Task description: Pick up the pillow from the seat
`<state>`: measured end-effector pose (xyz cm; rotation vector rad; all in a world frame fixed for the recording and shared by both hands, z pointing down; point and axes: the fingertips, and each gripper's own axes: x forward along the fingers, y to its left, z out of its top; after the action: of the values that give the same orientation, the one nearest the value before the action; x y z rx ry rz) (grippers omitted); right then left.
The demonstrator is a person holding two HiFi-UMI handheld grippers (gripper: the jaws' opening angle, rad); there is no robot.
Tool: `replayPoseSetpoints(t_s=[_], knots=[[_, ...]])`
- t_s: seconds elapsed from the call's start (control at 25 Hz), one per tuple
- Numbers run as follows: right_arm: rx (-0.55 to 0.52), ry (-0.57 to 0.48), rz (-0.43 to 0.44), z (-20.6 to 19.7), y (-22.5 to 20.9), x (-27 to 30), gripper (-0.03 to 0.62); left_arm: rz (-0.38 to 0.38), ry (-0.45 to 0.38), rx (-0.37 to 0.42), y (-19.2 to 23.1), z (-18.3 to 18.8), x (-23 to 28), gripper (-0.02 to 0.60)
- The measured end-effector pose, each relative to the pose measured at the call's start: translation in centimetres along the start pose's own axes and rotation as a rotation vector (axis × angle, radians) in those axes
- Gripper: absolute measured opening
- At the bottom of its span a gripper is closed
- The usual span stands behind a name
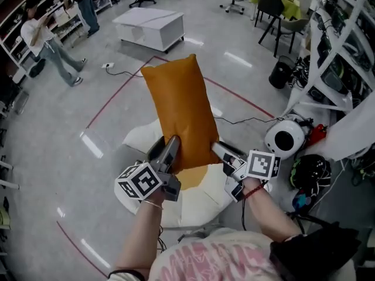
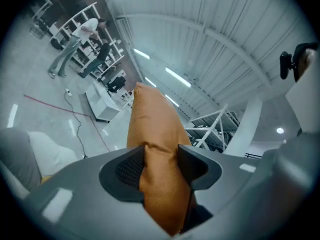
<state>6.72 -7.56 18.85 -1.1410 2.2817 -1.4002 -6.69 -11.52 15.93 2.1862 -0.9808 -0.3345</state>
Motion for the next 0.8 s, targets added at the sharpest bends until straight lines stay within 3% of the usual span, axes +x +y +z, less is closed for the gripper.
replayPoseSetpoints(t_s=[0.36,0.8], knots=[[-0.136,-0.08,0.16,4.0,9.6,-3.3,0.149,-0.16,-0.107,0.249,-10.7,7.2,-2.8,0.218],[-0.406,-0.116,0.263,3.8,17.3,-8.6,0.15,-0.308,-0.16,0.476,-19.4,8.9,-9.6,0.219]])
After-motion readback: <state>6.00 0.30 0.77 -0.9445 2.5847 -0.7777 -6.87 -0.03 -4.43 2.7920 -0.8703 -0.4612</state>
